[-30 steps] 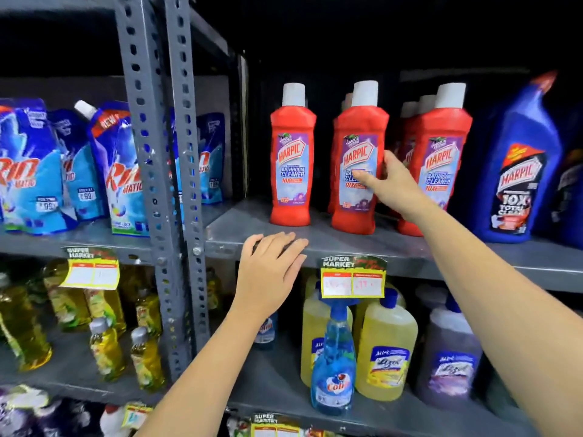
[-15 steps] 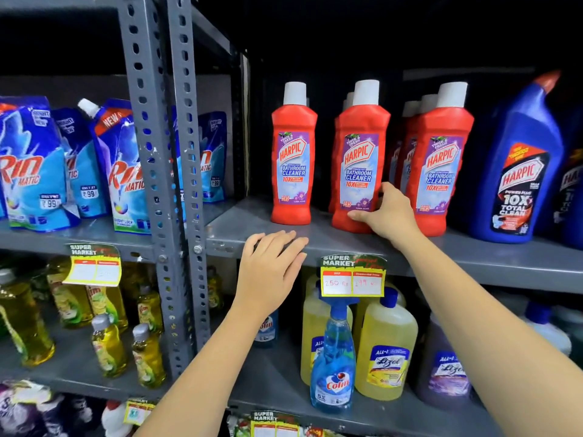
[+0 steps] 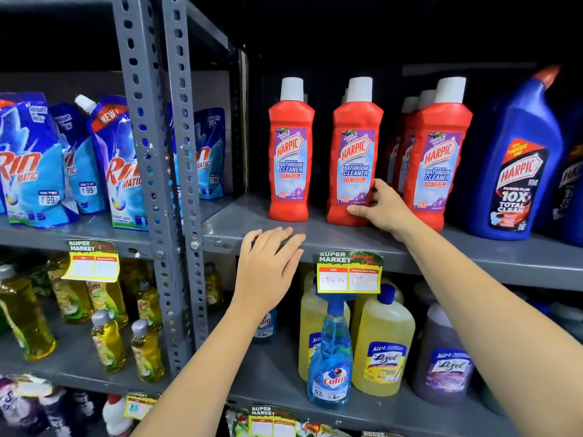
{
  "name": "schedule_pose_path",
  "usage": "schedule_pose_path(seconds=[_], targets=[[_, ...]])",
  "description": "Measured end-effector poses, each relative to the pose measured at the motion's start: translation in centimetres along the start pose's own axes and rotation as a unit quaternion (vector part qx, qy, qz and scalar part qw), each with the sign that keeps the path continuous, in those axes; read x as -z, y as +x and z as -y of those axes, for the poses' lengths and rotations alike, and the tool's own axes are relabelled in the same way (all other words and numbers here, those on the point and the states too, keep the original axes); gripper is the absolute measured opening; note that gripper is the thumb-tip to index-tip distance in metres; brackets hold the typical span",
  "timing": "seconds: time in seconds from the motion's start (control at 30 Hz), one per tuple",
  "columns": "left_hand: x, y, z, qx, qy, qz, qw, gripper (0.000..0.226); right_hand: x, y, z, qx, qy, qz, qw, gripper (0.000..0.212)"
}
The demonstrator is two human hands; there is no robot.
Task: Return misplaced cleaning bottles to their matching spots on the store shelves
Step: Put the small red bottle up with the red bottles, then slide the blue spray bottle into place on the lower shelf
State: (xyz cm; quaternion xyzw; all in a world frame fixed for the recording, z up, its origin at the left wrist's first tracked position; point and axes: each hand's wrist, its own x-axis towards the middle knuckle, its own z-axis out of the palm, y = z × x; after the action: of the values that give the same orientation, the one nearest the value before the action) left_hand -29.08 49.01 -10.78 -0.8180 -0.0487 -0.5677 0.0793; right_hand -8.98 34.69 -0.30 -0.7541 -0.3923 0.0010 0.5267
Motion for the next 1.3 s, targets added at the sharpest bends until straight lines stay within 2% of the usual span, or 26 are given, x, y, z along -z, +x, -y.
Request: schedule_pose_path(seconds=[0.2, 0.57, 0.77, 0.83, 0.9, 1.0, 1.07, 1.1, 1.17, 1.3], targets=[[0.0, 0.1, -0.2, 0.006, -0.002, 0.003, 1.0, 0.028, -0.3, 0.2, 0.2, 0.014, -0.017, 0.004, 1.0, 0.062], [0.2, 0.1, -0.1, 0.012, -0.01, 0.021, 1.0, 0.029, -0.4, 0.8, -0.6, 0.004, 0.026, 0.027, 0.999, 0.064], [0.9, 0.2, -0.4, 0.029, -0.037, 0.043, 0.998, 0.03, -0.4, 0.5, -0.8, 0.009, -0.021, 0.009, 1.0, 0.07], [1.4, 0.2, -0.6, 0.034, -0.045, 0.063, 0.996, 0.033, -0.1, -0.2, -0.3, 0.016, -0.058, -0.053, 0.997, 0.074], [1.9, -0.4, -0.7, 0.034, -0.042, 0.082, 0.995, 0.039, 0.5, -1.4, 0.7, 0.062, -0.019, -0.166, 0.984, 0.065], [2.8, -2.9, -0.6, 0.041, -0.032, 0.093, 0.994, 0.047, 1.1, -6.4, 2.1, 0.204, 0.073, -0.327, 0.92, 0.031], [3.2, -6.1, -0.3, 0.066, -0.031, 0.104, 0.992, 0.048, 0.5, -10.9, 1.4, 0.278, 0.099, -0.36, 0.885, 0.017], [3.2, -8.1, -0.1, 0.083, -0.029, 0.122, 0.989, 0.049, -0.2, -13.0, 0.4, 0.297, 0.098, -0.349, 0.883, 0.018], [2.5, -12.8, 0.6, 0.114, -0.012, 0.194, 0.974, 0.049, -2.3, -16.3, -3.1, 0.283, 0.083, -0.29, 0.911, 0.016], [0.4, -22.0, 1.6, 0.127, 0.02, 0.39, 0.912, 0.052, -7.0, -20.4, -11.6, 0.114, 0.0, -0.135, 0.984, 0.024]])
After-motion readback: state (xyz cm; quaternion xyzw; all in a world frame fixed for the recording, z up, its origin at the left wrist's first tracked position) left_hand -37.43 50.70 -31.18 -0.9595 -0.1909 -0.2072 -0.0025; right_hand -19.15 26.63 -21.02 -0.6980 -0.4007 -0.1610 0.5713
